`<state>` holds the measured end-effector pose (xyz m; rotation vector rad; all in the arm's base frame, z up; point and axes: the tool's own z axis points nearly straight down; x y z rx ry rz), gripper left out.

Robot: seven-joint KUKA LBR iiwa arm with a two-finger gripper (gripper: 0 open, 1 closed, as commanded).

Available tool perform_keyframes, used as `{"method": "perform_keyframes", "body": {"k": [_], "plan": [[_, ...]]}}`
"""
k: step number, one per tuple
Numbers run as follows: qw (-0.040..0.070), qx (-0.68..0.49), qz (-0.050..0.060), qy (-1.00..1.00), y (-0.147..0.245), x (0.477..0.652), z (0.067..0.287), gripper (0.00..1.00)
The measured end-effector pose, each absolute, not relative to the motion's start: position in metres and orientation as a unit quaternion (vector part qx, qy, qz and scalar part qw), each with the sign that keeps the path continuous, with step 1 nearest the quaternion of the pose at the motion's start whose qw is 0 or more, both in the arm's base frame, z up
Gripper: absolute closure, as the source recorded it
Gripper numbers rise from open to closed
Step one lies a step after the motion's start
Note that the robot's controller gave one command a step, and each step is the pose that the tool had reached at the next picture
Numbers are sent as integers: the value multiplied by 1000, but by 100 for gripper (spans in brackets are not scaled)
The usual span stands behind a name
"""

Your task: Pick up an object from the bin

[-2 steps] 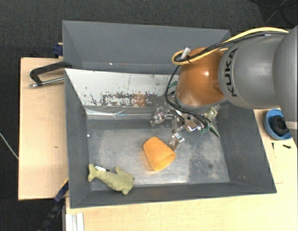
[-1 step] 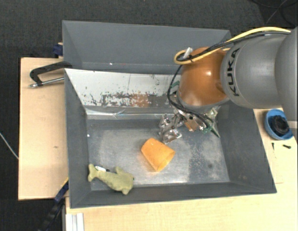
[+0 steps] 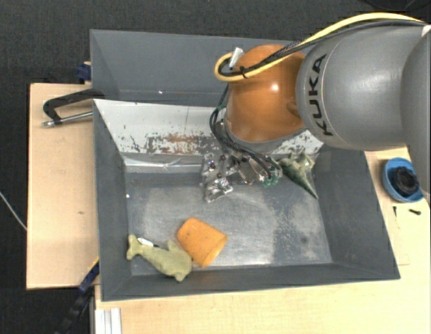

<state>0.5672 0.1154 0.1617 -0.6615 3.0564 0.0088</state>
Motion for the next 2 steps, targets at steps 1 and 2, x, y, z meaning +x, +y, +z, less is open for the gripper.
{"method": "perform_keyframes", "body": {"k": [1, 2], "plan": [[3, -208, 1, 978, 109, 567, 156, 0], [4, -281, 0, 960, 122, 509, 138, 0]]}}
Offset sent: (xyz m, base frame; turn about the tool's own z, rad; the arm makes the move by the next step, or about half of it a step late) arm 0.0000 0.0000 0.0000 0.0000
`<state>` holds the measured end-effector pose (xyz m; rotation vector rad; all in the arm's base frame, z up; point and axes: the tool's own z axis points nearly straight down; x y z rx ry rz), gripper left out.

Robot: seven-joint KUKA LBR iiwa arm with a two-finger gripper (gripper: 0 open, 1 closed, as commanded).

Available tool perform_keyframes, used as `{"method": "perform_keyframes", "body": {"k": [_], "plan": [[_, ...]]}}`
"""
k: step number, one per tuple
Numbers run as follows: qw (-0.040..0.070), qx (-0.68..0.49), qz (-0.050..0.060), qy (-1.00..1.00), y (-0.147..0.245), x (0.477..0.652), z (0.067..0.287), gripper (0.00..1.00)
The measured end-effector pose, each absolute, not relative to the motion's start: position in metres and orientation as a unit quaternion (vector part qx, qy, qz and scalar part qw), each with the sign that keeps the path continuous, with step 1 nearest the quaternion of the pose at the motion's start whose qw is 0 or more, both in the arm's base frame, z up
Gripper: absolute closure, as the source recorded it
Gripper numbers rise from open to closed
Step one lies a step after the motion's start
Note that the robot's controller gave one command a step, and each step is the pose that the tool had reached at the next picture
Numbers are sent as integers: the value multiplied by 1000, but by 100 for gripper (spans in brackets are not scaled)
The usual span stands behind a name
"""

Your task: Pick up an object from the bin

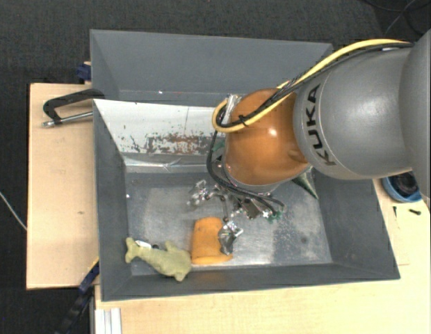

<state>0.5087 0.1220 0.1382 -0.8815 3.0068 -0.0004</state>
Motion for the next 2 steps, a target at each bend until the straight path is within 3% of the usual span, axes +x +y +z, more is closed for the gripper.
{"method": "perform_keyframes", "body": {"k": [1, 2], "plan": [[2, -263, -1, 965, 98, 506, 70, 0], [4, -315, 1, 949, 177, 515, 123, 0]]}}
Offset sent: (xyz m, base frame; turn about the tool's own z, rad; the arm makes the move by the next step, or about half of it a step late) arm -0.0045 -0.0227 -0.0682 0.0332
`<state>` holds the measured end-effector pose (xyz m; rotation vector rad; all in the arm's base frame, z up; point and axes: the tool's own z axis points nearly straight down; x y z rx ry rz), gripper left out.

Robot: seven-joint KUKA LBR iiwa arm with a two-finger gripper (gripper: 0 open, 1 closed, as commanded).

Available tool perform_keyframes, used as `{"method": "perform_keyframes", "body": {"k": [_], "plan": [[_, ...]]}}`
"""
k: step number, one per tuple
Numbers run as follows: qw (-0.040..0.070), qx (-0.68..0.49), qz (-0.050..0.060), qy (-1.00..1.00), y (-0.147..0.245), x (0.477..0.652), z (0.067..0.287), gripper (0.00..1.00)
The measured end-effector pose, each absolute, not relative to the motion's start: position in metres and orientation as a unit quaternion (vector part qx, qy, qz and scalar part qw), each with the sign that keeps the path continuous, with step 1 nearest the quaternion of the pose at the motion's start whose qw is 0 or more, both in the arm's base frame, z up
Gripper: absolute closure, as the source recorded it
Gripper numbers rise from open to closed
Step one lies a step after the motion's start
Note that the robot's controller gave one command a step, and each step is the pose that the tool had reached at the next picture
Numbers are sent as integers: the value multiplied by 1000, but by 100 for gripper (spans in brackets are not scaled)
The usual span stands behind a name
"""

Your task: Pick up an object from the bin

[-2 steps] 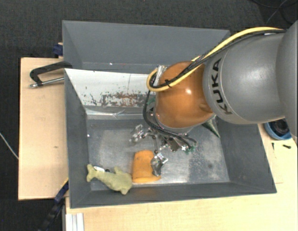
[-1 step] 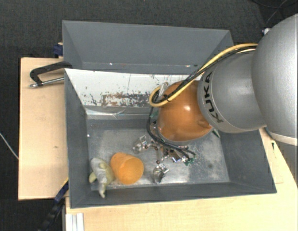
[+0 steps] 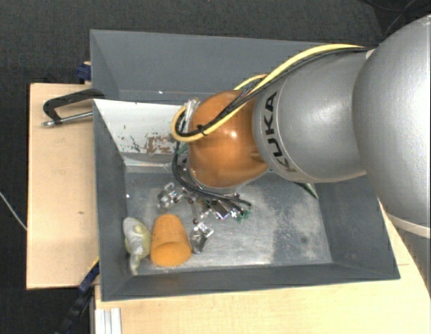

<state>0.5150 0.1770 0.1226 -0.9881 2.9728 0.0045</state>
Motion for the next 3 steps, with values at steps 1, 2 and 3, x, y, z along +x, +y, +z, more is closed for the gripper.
{"method": "perform_keyframes", "body": {"k": [1, 2, 3], "plan": [[1, -458, -2, 889, 215, 514, 73, 0], [4, -457, -1, 889, 216, 515, 73, 100], [8, -502, 0, 865, 237, 518, 213, 100]]}}
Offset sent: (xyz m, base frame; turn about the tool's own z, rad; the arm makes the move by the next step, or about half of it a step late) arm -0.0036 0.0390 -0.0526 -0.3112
